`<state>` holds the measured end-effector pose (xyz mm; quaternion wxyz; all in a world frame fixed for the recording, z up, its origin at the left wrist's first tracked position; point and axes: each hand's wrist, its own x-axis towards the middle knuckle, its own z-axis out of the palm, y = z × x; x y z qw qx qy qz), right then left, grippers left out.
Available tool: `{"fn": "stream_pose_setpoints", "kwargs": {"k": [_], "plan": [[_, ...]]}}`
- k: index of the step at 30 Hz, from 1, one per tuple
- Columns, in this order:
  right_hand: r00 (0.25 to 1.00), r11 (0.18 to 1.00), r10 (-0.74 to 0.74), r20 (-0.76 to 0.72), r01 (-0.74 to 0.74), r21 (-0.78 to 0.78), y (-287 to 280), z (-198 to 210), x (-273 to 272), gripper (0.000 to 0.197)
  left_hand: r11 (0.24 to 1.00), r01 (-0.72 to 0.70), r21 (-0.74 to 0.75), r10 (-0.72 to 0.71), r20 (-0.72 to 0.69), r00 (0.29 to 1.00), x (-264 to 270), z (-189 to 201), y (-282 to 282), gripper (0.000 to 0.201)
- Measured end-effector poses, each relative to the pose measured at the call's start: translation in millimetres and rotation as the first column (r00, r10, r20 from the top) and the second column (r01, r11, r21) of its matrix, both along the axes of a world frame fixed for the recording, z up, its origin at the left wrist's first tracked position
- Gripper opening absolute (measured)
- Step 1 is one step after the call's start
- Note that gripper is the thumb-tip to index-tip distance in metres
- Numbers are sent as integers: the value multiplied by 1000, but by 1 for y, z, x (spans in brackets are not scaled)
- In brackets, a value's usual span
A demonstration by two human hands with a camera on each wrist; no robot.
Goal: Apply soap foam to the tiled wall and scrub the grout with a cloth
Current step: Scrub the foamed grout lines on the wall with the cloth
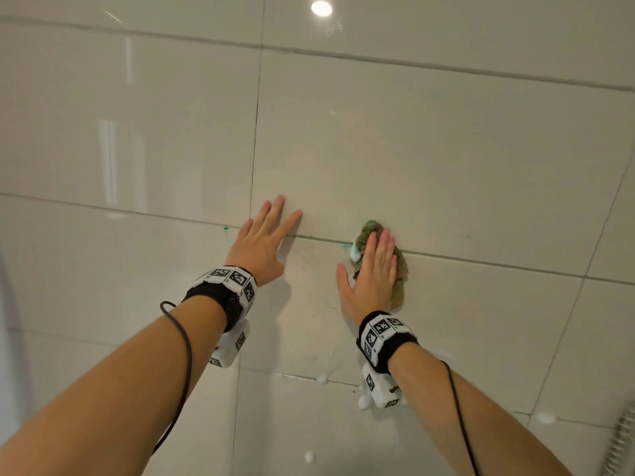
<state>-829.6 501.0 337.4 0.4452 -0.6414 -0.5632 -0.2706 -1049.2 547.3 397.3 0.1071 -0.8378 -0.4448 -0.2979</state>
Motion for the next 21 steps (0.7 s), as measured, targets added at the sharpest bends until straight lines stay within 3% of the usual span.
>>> {"fn": "stream_pose_setpoints", "kwargs": {"k": [6,13,21], "plan": [[999,999,50,12,-50,-11,8,5,-24,95,989,114,-89,-115,-5,993,-26,-1,2,108],[969,984,176,171,-171,-43,18,21,-48,93,990,90,-106,-81,80,993,-45,-12,7,109],[840,919,378,390,-290,-266,30,31,-53,82,980,133,-149,-124,70,990,-53,-38,3,108]]}}
